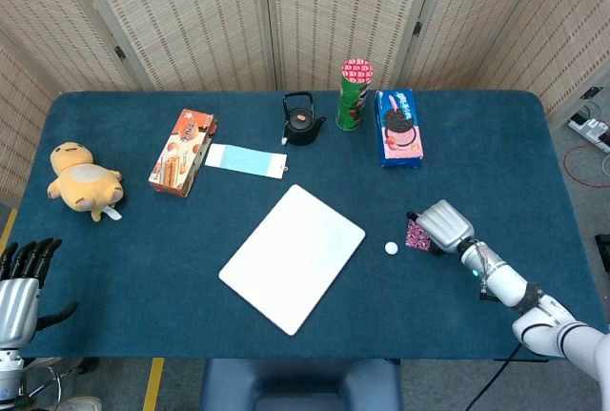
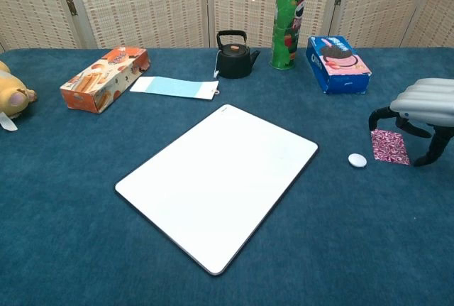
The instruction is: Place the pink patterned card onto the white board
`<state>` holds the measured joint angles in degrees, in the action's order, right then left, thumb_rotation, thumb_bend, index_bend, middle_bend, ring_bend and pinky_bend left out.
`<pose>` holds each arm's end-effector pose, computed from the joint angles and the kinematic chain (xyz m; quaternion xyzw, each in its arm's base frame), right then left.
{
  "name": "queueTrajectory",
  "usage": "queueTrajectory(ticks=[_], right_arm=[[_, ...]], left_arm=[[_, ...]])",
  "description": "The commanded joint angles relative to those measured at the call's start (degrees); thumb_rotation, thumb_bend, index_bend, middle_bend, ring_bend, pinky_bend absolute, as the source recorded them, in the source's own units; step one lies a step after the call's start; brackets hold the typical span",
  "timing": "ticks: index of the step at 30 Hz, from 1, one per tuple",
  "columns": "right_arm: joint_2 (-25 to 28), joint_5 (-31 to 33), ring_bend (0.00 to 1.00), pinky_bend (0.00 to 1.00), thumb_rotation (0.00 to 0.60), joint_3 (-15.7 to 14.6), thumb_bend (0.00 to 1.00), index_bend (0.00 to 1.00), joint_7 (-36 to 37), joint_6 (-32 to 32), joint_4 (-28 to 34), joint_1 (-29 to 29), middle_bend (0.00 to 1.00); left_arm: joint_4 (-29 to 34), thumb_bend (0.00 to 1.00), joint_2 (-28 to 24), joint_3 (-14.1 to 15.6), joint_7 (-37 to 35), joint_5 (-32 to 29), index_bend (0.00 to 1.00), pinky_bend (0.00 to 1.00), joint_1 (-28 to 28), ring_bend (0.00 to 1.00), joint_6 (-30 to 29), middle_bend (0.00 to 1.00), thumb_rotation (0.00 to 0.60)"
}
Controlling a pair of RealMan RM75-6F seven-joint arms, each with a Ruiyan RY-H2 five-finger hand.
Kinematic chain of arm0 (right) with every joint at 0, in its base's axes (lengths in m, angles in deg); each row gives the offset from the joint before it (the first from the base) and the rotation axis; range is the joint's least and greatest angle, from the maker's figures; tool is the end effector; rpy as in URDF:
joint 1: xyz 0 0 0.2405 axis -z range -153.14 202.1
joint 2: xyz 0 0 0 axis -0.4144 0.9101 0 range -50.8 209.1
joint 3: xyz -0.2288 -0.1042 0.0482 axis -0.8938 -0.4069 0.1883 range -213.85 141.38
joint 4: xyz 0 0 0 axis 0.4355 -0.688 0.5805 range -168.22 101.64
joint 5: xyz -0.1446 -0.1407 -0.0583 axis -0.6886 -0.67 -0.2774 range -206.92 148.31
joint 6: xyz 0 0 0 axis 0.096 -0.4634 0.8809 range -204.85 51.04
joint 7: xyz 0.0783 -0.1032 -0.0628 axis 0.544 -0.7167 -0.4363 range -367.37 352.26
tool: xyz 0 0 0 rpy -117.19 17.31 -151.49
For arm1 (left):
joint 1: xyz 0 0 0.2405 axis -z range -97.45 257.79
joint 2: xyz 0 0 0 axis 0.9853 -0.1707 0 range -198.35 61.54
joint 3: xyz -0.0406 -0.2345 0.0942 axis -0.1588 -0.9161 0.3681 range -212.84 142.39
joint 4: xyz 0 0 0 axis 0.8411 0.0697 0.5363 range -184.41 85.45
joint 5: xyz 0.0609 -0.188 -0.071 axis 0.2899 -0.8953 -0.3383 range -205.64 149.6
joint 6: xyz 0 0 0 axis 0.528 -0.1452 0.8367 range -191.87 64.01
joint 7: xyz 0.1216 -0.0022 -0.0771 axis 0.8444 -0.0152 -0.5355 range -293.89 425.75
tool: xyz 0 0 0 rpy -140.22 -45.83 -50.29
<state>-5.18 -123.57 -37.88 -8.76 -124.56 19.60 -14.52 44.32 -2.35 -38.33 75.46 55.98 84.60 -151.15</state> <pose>-0.2934 -0.3649 0.0322 0.8586 -0.1976 0.1754 0.4393 -0.3066 0.1788 0.1532 -0.5951 -0.3550 -0.3597 0.6249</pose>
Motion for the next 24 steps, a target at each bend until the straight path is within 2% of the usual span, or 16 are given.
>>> queueTrajectory(ticks=[1, 24], right_arm=[[-0.99, -0.21, 0.96, 0.80, 0.539, -0.39, 0.05, 0.26, 1.00, -0.36, -1.44, -0.50, 0.78], [-2.63, 0.97, 0.96, 0.80, 0.546, -1.63, 0.05, 0.27, 2.57, -0.51, -4.68, -1.57, 0.78]], left_arm=[[-0.03, 0.15, 0.00, -0.01, 0.01, 0.03, 0.13, 0.05, -0.01, 0.12, 0.00, 0.16, 0.600], [-0.40, 0.15, 0.23, -0.18, -0.15, -0.14, 0.13, 0.05, -0.13, 0.12, 0.13, 0.16, 0.600]])
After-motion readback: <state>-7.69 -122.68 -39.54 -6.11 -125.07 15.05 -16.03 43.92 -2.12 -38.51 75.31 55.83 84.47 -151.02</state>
